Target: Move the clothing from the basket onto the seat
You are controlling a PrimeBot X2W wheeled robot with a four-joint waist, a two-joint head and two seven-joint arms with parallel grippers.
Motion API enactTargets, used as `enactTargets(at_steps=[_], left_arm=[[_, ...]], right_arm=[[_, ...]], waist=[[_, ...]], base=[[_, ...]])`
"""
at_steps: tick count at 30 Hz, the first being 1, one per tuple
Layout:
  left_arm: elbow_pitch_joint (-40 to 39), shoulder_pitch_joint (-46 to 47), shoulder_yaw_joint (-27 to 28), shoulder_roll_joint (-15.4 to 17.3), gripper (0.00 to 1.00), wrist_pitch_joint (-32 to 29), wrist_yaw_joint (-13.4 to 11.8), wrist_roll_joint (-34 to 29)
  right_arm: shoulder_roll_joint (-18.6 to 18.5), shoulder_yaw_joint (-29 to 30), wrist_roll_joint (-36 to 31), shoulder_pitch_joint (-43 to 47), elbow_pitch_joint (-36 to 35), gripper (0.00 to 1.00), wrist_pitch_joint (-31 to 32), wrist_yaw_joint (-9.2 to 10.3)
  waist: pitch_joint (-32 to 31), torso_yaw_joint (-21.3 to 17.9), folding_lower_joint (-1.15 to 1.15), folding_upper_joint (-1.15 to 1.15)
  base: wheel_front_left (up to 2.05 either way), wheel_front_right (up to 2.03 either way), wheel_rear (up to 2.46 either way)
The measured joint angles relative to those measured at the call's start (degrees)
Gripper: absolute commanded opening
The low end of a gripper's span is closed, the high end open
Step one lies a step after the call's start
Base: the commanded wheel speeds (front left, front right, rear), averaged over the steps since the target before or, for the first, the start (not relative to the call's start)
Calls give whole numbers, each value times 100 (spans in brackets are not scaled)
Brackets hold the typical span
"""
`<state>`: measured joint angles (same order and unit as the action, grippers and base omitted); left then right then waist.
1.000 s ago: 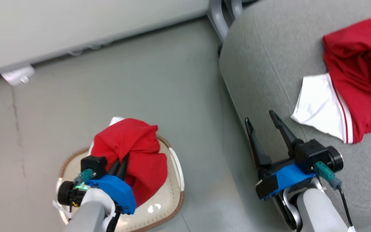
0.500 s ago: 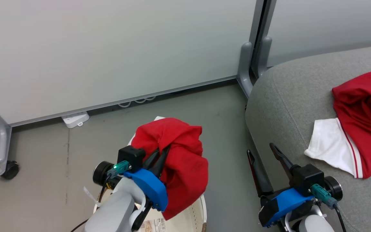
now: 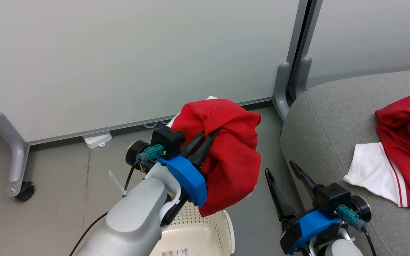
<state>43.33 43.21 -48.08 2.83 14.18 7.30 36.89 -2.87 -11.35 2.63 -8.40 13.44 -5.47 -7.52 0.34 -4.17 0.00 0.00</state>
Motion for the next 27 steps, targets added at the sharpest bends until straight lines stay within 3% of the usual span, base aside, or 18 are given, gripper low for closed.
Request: enactTargets(at_steps=[13,27], left_arm=[[178,133,-272,0,0,40,0,290],[123,198,-622,-1,0,64,-1,554]], right_arm=[[0,-96,1,-2,20,100,-1,0],[1,-1139,146,-723,850,100,8,1]], waist=[[-10,-101,0,0],[-18,-31,1,0]], base=[[0,0,0],[0,0,0]])
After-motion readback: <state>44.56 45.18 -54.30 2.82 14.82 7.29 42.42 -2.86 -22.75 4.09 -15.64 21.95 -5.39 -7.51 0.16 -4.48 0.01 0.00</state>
